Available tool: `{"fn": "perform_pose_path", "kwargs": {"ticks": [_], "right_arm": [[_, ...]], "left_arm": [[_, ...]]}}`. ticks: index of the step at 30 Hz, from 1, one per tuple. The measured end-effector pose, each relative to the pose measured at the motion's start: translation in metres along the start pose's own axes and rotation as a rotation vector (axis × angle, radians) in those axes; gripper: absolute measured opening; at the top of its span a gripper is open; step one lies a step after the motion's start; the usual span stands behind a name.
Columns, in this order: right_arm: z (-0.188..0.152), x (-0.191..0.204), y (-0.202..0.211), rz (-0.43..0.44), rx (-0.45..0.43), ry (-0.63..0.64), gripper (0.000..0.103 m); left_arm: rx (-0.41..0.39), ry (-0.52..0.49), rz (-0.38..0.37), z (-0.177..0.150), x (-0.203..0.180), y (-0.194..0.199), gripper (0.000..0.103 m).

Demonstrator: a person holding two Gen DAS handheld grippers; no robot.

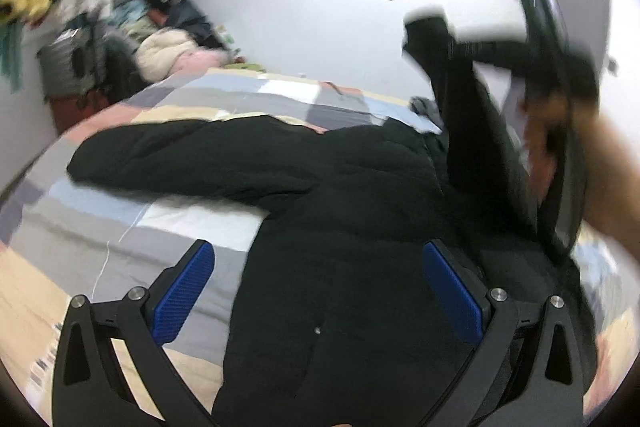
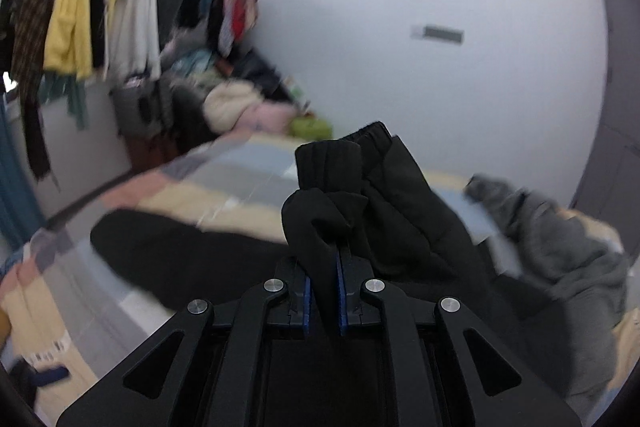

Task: Fold large clothes
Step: 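Lift the sleeve and fold it across the jacket body with the right gripper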

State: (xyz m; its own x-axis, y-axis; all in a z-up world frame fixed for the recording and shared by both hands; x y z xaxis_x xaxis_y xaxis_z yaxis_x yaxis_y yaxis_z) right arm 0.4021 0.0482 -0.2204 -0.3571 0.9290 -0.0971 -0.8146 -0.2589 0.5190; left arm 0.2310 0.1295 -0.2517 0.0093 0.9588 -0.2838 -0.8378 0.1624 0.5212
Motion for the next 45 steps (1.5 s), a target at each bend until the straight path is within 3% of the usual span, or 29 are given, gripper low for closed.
{"fn": "perform_pose_path", "kwargs": {"ticks": [3,6,12,15,17,19,24,30,34,39,45], "right_arm": [[-0.035,0.032,-0.042,0.049,0.105,0.013,0.009],[-0.067,0.044,-0.067,0.066,0.154,0.034,0.01],[-0.108,0.04,-0.1,0.087,0.241,0.007,0.013],[-0.108,0.039,-0.1,0.109,0.235,-0.013,0.025],[-0.103,0.04,-0.09,0.142,0.222,-0.016,0.056],[-0.094,0.041,-0.074,0.17,0.188,-0.007,0.068],[-0.071,0.033,-0.035,0.172,0.13,0.028,0.068],[-0.054,-0.017,0.017,0.086,0.05,-0.003,0.068],[-0.06,-0.057,0.05,0.0,0.013,-0.012,0.068],[-0.094,-0.122,0.084,-0.103,0.022,-0.081,0.068],[-0.17,-0.211,0.102,-0.236,0.093,-0.207,0.068]], "left_arm": [[0.003,0.064,-0.001,-0.001,0.017,-0.003,0.103],[0.015,0.079,0.012,-0.004,0.025,-0.01,0.103],[0.051,0.071,0.007,-0.013,0.024,-0.028,0.103],[0.067,0.06,-0.004,-0.017,0.019,-0.036,0.103],[0.075,0.048,-0.006,-0.019,0.016,-0.04,0.103],[0.081,0.032,-0.011,-0.02,0.01,-0.042,0.103],[0.083,0.014,-0.028,-0.02,-0.003,-0.042,0.103],[0.076,-0.045,-0.032,-0.02,-0.03,-0.031,0.103],[0.061,-0.053,-0.055,-0.02,-0.044,-0.022,0.103],[0.056,-0.096,-0.062,-0.025,-0.062,-0.02,0.103],[0.065,-0.132,-0.087,-0.031,-0.081,-0.018,0.103]]}}
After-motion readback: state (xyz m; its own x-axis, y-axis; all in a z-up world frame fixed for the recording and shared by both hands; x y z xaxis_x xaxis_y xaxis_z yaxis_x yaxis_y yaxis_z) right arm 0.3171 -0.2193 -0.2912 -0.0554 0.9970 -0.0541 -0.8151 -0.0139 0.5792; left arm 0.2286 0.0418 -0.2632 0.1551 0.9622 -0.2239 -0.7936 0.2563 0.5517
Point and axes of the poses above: each gripper's, at about its wrist camera, not at the fingertips, and y roughly against the way its jaws point, x to its left, z to its top, the point moved 6 cm from there along -y, roughly the way its jaws point, and after that the axes turned 8 degrees about -z, right-handed, at the moved point
